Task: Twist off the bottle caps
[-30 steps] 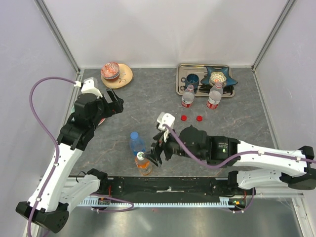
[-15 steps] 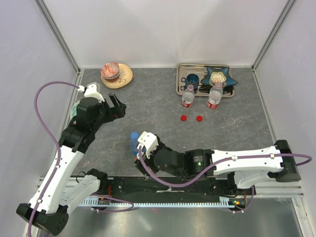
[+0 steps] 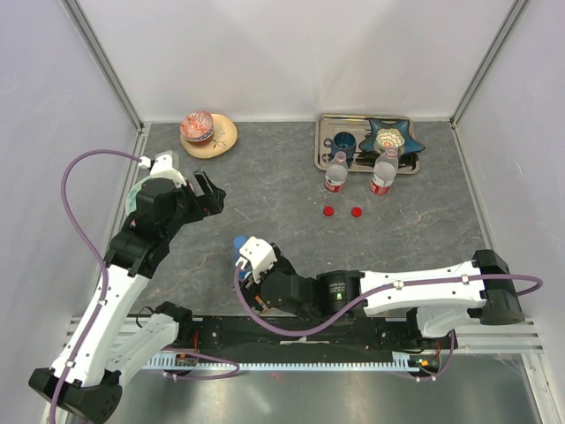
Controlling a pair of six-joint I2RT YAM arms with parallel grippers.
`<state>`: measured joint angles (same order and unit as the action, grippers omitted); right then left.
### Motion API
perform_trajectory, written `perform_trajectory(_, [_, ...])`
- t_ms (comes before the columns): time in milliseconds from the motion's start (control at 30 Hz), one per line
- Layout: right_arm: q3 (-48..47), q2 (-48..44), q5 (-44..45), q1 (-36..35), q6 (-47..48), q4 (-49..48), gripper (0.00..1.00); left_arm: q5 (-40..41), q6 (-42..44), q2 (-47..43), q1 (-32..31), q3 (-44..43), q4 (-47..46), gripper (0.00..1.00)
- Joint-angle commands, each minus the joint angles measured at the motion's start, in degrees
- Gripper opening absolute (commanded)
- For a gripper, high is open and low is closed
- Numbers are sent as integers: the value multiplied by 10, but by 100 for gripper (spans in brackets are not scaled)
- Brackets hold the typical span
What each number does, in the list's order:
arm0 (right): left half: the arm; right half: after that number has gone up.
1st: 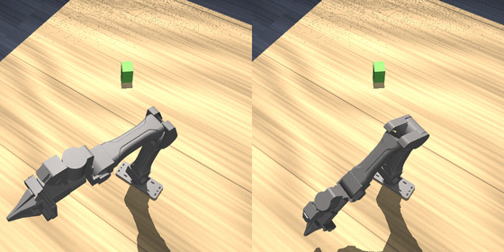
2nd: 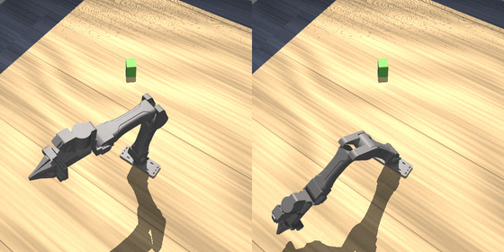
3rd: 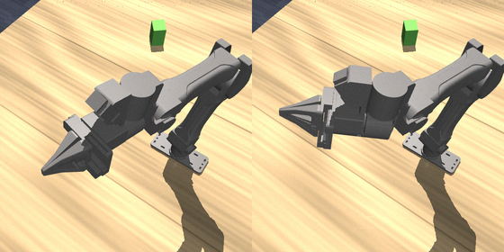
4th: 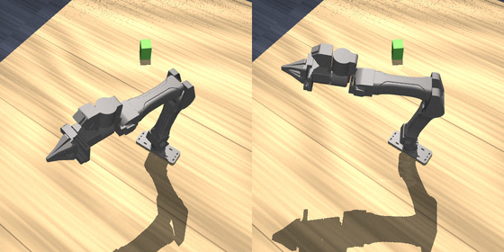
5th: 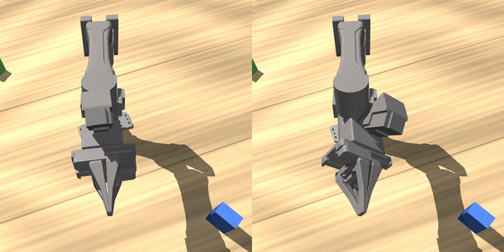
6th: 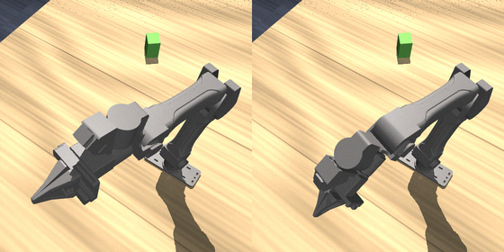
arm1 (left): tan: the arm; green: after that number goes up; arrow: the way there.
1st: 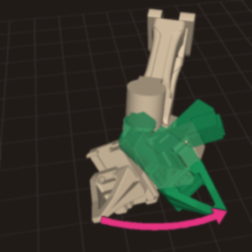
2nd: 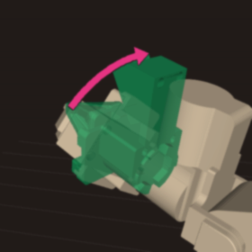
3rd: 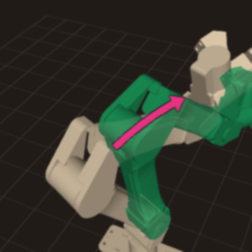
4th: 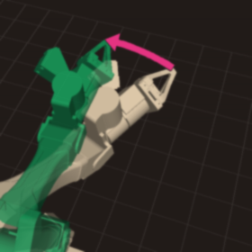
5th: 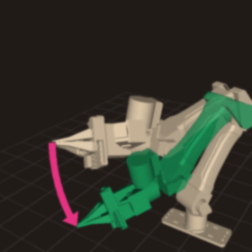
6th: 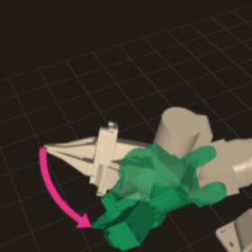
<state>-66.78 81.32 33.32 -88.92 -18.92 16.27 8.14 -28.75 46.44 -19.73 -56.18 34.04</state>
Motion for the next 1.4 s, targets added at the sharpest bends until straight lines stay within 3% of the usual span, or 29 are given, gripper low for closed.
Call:
perform_trajectory(0, [-3, 8, -2, -2, -11, -30, 81, -11, -18, -10, 2, 5, -24, 99])
perform_trajectory(200, [-8, 30, -7, -2, -21, -43, 74, -15, -20, -10, 2, 10, -26, 99])
perform_trajectory(433, [1, 24, -12, -1, -31, -44, 44, -18, -19, -16, 2, 12, -26, 99])
perform_trajectory(600, [-2, -23, -13, -5, -37, -22, 35, -16, -14, -19, 2, 8, -28, 99])
perform_trajectory(733, [-33, -81, 20, -12, -28, 37, 31, -5, -4, -21, 2, -15, -34, 99])
perform_trajectory(900, [-93, -162, 147, -5, 5, 90, 25, 8, 17, -10, 2, -68, -67, 98])
perform_trajectory(1033, [-113, -191, 148, 57, 3, 111, 0, -6, 17, 15, 2, -134, -92, 98])
perform_trajectory(1100, [-123, -201, 162, 74, 1, 113, 0, -18, 12, 26, 2, -149, -108, 98])
perform_trajectory(1200, [-139, -201, 156, 124, -10, 112, 0, -79, 16, 30, 2, -148, -177, 98])
perform_trajectory(1267, [-152, -194, 98, 189, -33, 112, 0, -193, 22, 36, 2, -128, -267, 100])
perform_trajectory(1300, [-157, -186, 62, 217, -47, 112, 0, -241, 20, 43, 2, -122, -305, 100])
perform_trajectory(1333, [-159, -183, -47, 287, -61, 112, 0, -346, 12, 64, 2, -119, -335, 100])
perform_trajectory(1367, [-164, -180, -102, 322, -93, 108, 0, -404, 5, 81, 2, -123, -392, 100])
